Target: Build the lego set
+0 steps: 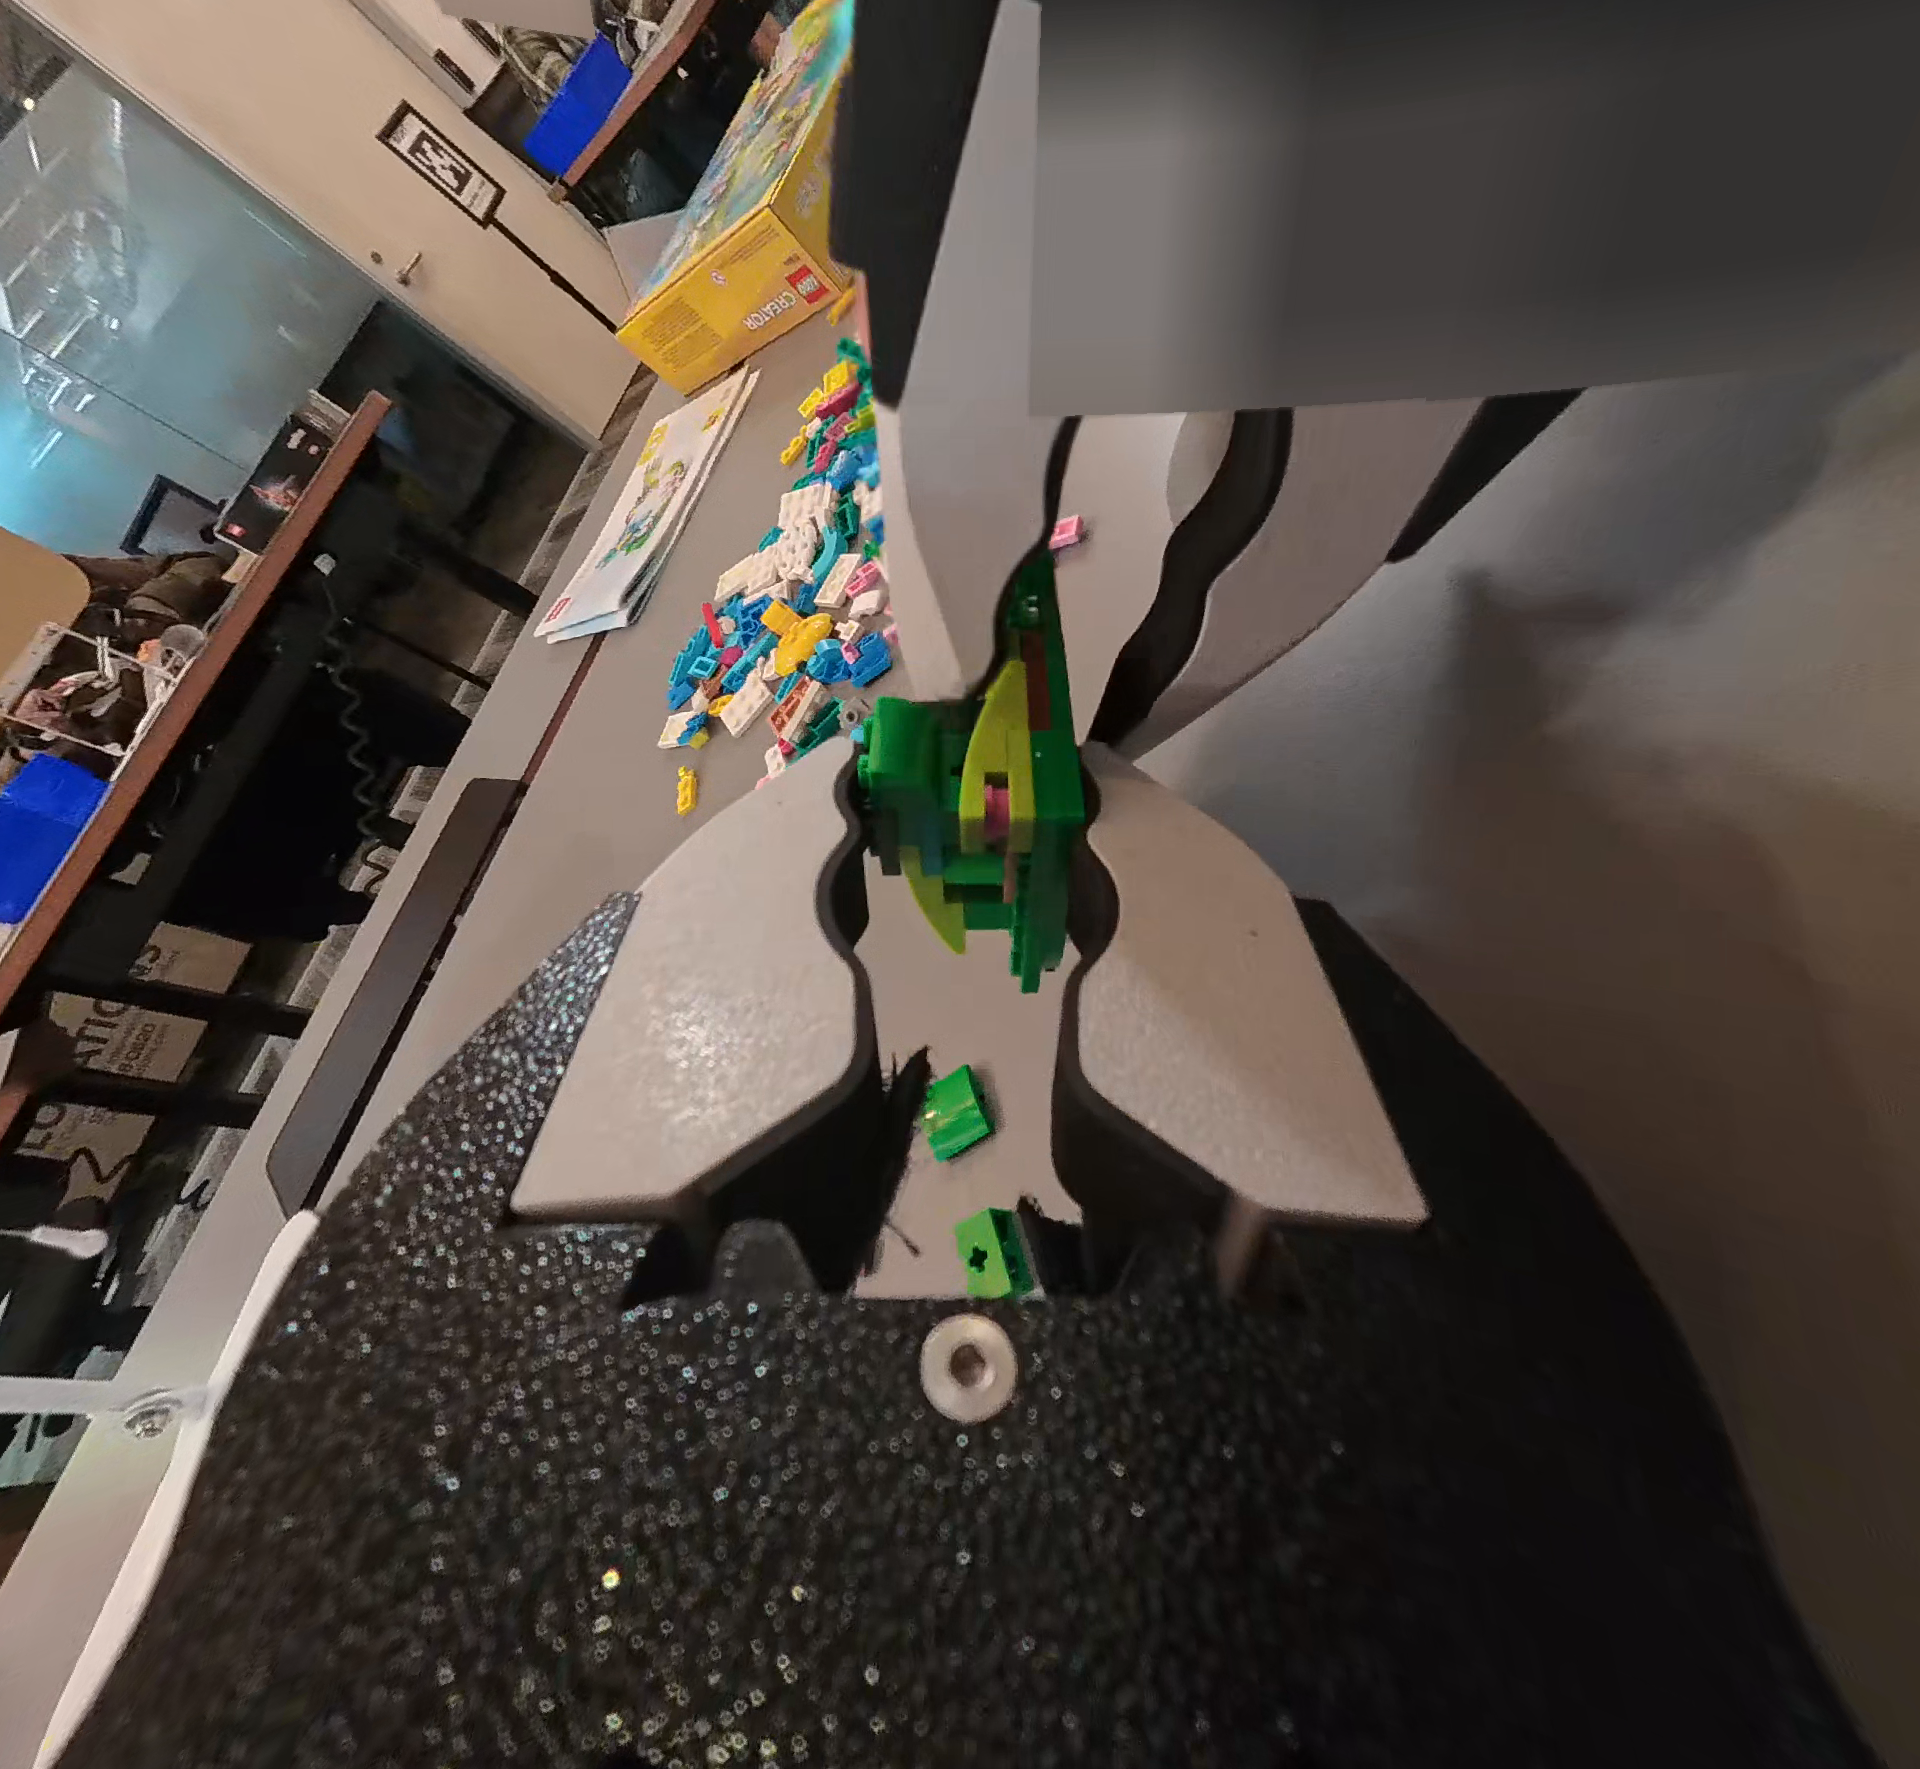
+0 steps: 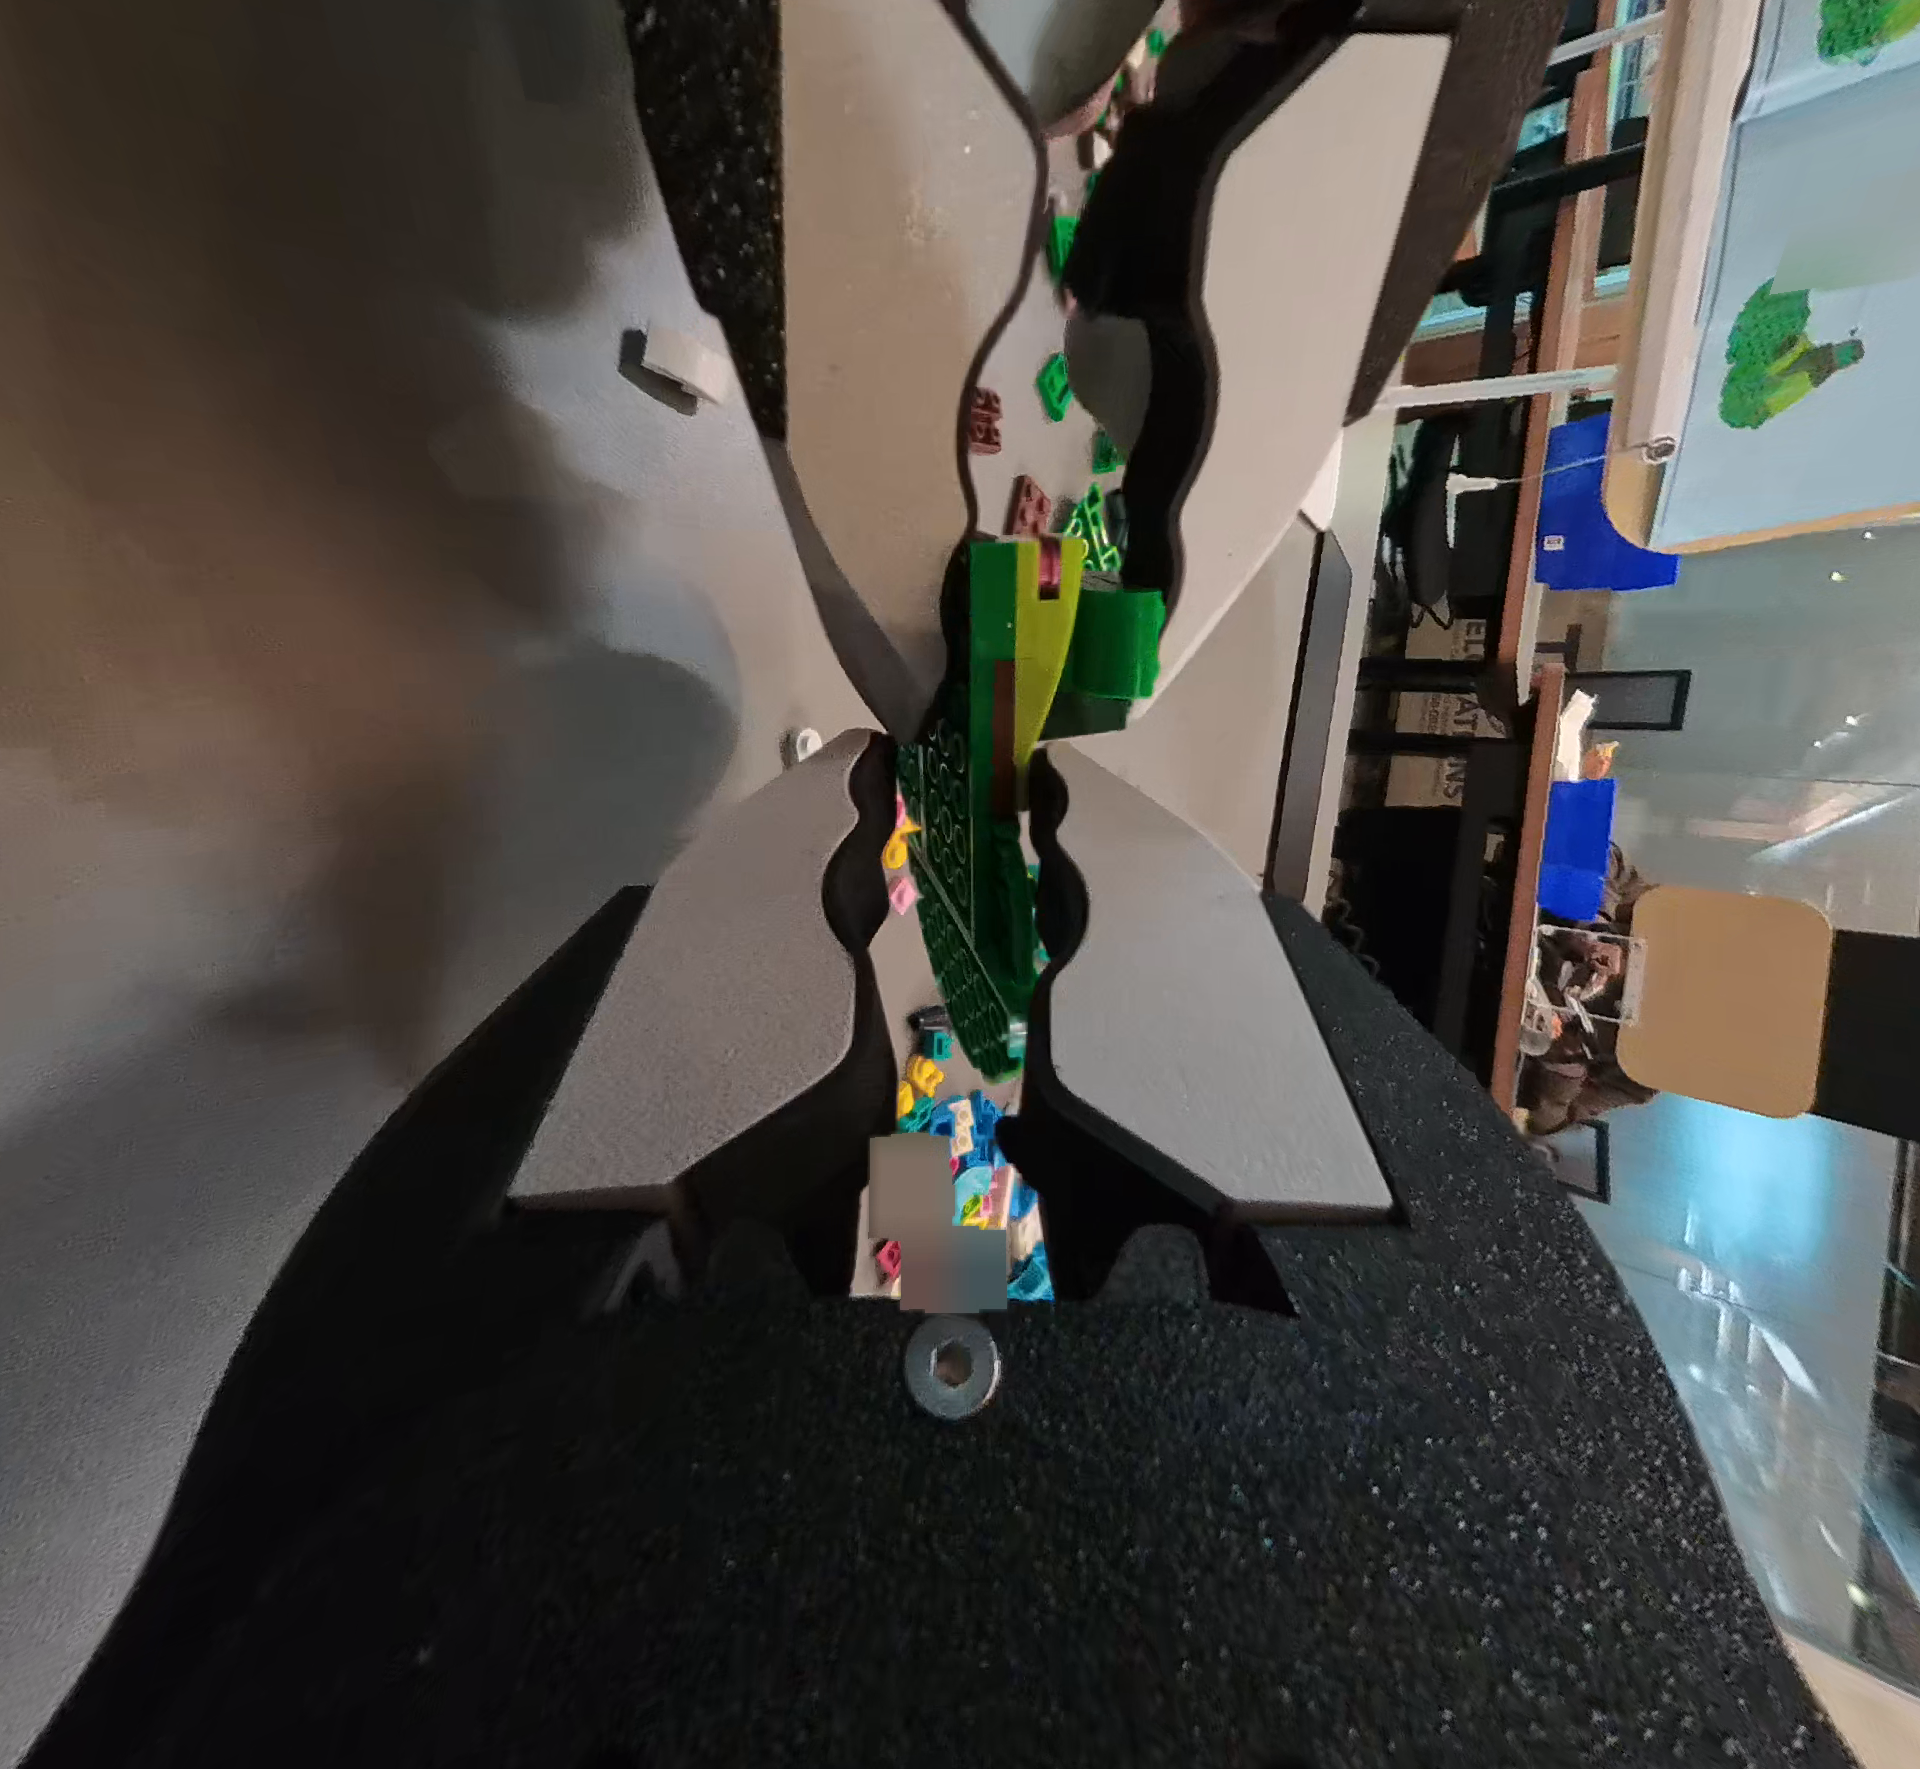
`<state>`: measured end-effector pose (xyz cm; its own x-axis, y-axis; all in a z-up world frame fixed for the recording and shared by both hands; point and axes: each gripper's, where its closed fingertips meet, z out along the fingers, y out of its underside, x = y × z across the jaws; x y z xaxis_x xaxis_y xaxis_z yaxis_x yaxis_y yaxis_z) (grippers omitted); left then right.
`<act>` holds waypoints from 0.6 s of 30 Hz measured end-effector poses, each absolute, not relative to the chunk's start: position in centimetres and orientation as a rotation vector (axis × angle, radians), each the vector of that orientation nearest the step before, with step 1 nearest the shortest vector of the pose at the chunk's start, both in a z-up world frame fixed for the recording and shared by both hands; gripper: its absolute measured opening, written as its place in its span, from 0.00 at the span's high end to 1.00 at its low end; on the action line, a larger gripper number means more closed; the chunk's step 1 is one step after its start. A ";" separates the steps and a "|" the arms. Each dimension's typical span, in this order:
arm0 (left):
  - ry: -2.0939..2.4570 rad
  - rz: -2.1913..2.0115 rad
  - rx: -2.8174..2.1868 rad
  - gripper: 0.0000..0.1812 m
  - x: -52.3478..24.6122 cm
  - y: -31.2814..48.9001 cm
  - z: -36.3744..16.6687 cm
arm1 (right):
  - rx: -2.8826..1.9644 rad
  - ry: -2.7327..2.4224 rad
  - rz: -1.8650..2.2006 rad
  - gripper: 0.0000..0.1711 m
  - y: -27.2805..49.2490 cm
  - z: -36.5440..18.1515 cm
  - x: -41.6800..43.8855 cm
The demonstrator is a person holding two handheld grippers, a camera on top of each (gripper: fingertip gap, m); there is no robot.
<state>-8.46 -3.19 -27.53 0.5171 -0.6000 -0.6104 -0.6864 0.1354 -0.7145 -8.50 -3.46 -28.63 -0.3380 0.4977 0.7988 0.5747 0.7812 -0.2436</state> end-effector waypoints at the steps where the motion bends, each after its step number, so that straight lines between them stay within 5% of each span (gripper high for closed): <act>1: 1.152 0.087 -1.542 0.81 -8.5 -3.2 -27.5 | -0.794 -2.002 -0.107 0.86 -3.5 -28.6 -8.5; 18: 1.234 0.188 -1.517 0.81 -8.3 -3.2 -28.6 | -0.734 -2.048 -0.108 0.92 -3.3 -29.6 -8.2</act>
